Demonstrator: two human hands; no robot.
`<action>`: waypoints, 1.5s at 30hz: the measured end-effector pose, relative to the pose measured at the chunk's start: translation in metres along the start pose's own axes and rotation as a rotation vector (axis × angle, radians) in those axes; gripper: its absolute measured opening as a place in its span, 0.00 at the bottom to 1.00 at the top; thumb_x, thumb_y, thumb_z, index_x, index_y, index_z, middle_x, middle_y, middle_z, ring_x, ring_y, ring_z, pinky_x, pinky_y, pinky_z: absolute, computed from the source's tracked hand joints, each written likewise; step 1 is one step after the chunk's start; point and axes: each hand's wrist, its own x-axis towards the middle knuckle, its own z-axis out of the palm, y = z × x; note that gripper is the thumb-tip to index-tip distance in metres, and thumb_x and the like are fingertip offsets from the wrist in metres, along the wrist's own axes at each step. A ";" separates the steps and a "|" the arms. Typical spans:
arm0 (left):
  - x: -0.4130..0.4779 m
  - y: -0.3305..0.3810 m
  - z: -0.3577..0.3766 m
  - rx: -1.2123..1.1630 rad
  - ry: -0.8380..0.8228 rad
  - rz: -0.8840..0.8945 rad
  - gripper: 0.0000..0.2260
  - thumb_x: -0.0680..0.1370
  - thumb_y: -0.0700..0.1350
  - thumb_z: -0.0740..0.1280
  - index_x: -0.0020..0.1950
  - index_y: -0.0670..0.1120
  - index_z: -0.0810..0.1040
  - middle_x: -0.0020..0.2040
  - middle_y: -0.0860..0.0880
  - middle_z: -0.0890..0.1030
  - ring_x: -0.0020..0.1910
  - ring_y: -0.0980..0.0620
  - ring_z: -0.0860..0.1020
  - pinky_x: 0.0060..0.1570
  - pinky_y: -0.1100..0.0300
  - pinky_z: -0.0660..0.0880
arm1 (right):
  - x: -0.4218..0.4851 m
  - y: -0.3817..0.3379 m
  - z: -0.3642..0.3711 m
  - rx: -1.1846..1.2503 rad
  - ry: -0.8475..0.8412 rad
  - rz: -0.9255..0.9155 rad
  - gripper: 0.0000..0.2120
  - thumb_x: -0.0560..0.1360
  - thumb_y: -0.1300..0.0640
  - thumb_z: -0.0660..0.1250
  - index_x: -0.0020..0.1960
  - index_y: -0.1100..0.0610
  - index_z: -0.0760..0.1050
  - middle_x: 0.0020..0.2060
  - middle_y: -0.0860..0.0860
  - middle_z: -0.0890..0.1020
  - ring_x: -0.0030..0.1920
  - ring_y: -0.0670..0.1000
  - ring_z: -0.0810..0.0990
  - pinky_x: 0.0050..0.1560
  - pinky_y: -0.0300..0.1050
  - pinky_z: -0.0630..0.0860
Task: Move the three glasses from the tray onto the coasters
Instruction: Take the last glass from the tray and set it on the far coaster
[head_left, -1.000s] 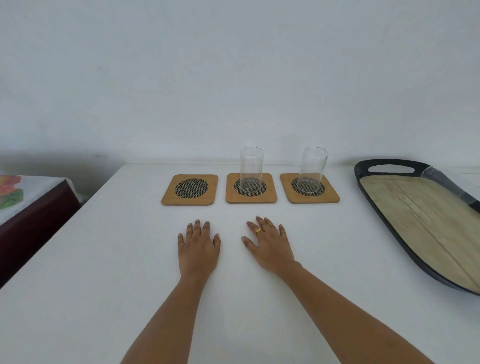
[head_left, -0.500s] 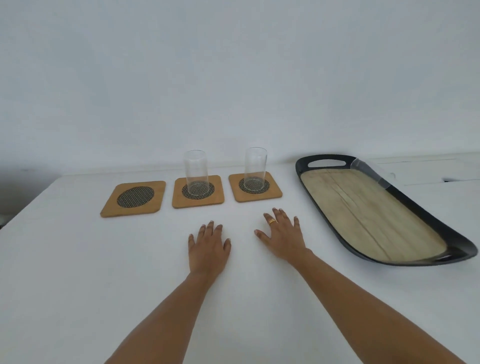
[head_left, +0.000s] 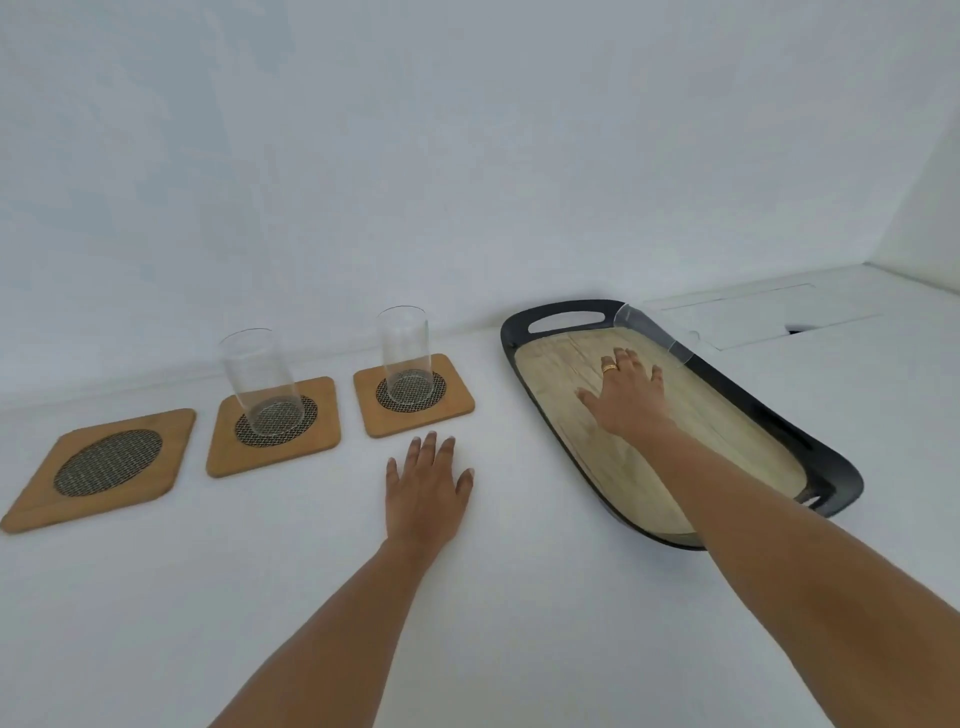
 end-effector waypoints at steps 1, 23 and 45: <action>0.003 0.001 0.002 0.005 -0.009 0.000 0.24 0.81 0.55 0.50 0.76 0.49 0.54 0.78 0.49 0.53 0.78 0.50 0.50 0.76 0.47 0.48 | 0.006 0.007 0.000 -0.005 -0.001 0.022 0.32 0.78 0.43 0.55 0.75 0.61 0.55 0.76 0.57 0.55 0.77 0.55 0.50 0.75 0.60 0.49; 0.006 -0.003 0.012 -0.008 0.057 -0.018 0.24 0.81 0.56 0.51 0.76 0.51 0.56 0.78 0.52 0.56 0.77 0.53 0.52 0.76 0.49 0.48 | 0.068 0.066 -0.001 -0.033 -0.088 0.246 0.33 0.77 0.49 0.60 0.75 0.63 0.52 0.77 0.57 0.51 0.77 0.57 0.46 0.72 0.67 0.47; 0.006 -0.002 0.011 -0.006 0.061 -0.016 0.24 0.81 0.56 0.51 0.75 0.51 0.57 0.78 0.51 0.57 0.77 0.52 0.53 0.76 0.49 0.49 | 0.055 0.063 0.010 -0.012 0.302 0.178 0.33 0.73 0.39 0.62 0.69 0.60 0.64 0.64 0.57 0.72 0.65 0.60 0.69 0.64 0.63 0.63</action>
